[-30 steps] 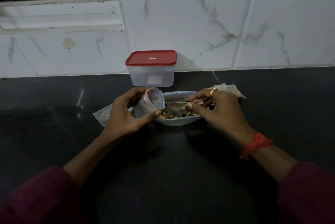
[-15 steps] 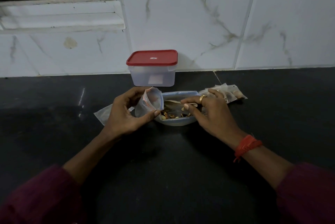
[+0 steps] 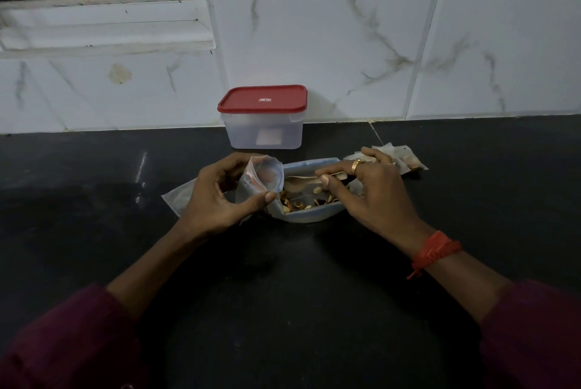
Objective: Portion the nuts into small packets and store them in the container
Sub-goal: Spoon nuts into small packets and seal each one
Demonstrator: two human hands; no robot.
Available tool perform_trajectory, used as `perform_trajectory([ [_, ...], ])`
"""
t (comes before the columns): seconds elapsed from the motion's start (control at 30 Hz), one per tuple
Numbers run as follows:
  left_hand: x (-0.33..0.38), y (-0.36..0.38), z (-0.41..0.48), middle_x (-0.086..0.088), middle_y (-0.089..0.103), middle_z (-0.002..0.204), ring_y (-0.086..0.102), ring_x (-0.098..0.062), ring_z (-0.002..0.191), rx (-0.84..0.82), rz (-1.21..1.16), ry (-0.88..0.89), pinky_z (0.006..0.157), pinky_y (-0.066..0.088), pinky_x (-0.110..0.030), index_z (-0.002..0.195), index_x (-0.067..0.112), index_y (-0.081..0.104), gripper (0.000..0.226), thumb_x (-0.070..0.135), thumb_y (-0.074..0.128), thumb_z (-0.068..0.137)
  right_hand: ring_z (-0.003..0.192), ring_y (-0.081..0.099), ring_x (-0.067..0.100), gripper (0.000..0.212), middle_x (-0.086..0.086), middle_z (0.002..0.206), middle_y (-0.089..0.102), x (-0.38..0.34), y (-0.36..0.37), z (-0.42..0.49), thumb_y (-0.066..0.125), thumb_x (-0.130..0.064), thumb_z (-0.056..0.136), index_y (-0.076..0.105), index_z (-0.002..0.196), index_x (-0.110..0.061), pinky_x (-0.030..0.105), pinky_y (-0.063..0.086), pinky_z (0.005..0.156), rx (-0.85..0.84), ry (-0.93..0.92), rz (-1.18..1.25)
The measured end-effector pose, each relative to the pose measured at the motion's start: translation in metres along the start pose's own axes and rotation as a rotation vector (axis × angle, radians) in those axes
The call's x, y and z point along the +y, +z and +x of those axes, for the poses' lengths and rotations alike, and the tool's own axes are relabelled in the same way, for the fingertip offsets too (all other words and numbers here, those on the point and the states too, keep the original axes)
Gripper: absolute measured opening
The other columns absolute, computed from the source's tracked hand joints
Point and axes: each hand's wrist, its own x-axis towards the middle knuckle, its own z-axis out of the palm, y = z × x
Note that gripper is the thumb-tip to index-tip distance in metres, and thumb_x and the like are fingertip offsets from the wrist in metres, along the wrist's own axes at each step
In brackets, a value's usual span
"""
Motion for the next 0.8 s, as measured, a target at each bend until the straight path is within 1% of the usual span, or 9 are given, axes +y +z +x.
perform_trajectory([
  [0.13,-0.0016,-0.0013,0.0003,0.009,0.07,0.119,0.066,-0.013,0.114,-0.048,-0.024,-0.039,0.093,0.057,-0.031,0.125,0.016,0.063,0.057,0.038,0.079,0.075,0.097,0.061,-0.003,0.02,-0.01,0.095,0.077,0.002,-0.0004,-0.0016,0.07,-0.031,0.093,0.074,0.112,-0.031,0.039,0.025,0.119,-0.083,0.0,0.004],
  [0.23,-0.0019,-0.0017,0.0004,0.006,0.07,0.119,0.067,-0.016,0.113,-0.105,-0.049,-0.062,0.093,0.057,-0.031,0.123,0.013,0.065,0.054,0.035,0.079,0.076,0.104,0.056,-0.007,0.024,-0.011,0.104,0.076,0.0023,0.0004,-0.0016,0.07,-0.03,0.092,0.072,0.116,-0.033,0.039,0.024,0.119,-0.121,-0.006,0.0],
  [0.3,-0.0023,-0.0032,0.0011,0.004,0.071,0.118,0.068,-0.017,0.112,-0.127,-0.057,-0.07,0.092,0.057,-0.032,0.122,0.011,0.065,0.053,0.034,0.078,0.076,0.103,0.056,-0.006,0.027,-0.01,0.105,0.076,0.0019,0.0003,-0.001,0.071,-0.026,0.091,0.071,0.118,-0.033,0.037,0.021,0.119,-0.126,-0.016,-0.009],
  [0.4,-0.0027,-0.0063,0.0016,0.002,0.071,0.116,0.068,-0.02,0.111,-0.156,-0.061,-0.089,0.091,0.058,-0.033,0.121,0.01,0.065,0.054,0.036,0.078,0.076,0.094,0.063,0.001,0.03,-0.01,0.096,0.076,0.0019,0.0004,-0.0009,0.073,-0.02,0.09,0.071,0.116,-0.033,0.037,0.021,0.119,-0.087,-0.006,-0.029],
  [0.5,-0.0011,-0.0061,0.0014,0.001,0.072,0.114,0.069,-0.018,0.107,-0.216,-0.066,-0.109,0.087,0.057,-0.026,0.119,0.008,0.065,0.049,0.028,0.081,0.077,0.097,0.062,-0.001,0.03,-0.012,0.1,0.076,0.0011,0.0023,-0.0009,0.07,-0.021,0.092,0.07,0.118,-0.036,0.037,0.02,0.12,-0.132,0.029,-0.005],
  [0.57,0.0013,-0.0065,0.0019,0.003,0.072,0.113,0.07,-0.015,0.104,-0.252,-0.079,-0.126,0.083,0.055,-0.02,0.117,0.008,0.066,0.046,0.019,0.085,0.077,0.1,0.059,-0.004,0.028,-0.013,0.102,0.075,0.0015,0.0032,-0.0013,0.068,-0.025,0.094,0.069,0.118,-0.038,0.031,0.016,0.12,-0.161,0.045,0.003],
  [0.67,0.0044,-0.009,0.0023,0.008,0.072,0.111,0.069,-0.012,0.104,-0.269,-0.114,-0.143,0.082,0.054,-0.017,0.114,0.013,0.066,0.047,0.029,0.081,0.073,0.094,0.06,-0.002,0.023,-0.012,0.094,0.075,0.0029,0.0012,0.0014,0.068,-0.027,0.093,0.072,0.112,-0.04,0.011,0.009,0.112,-0.161,0.091,0.003],
  [0.7,0.0053,-0.0093,0.0022,0.009,0.072,0.111,0.068,-0.011,0.105,-0.266,-0.118,-0.148,0.082,0.054,-0.017,0.114,0.014,0.066,0.048,0.034,0.078,0.072,0.092,0.062,0.001,0.022,-0.011,0.089,0.076,0.0037,0.0006,0.0025,0.069,-0.026,0.091,0.073,0.108,-0.039,0.013,0.013,0.113,-0.149,0.109,0.01],
  [0.8,0.0051,-0.0094,0.002,0.01,0.073,0.11,0.069,-0.012,0.106,-0.249,-0.133,-0.157,0.082,0.054,-0.017,0.115,0.014,0.066,0.05,0.037,0.076,0.071,0.088,0.062,-0.005,0.018,-0.016,0.076,0.074,0.0032,-0.0017,0.0034,0.071,-0.022,0.088,0.076,0.099,-0.035,0.038,0.03,0.114,-0.072,0.166,0.041],
])
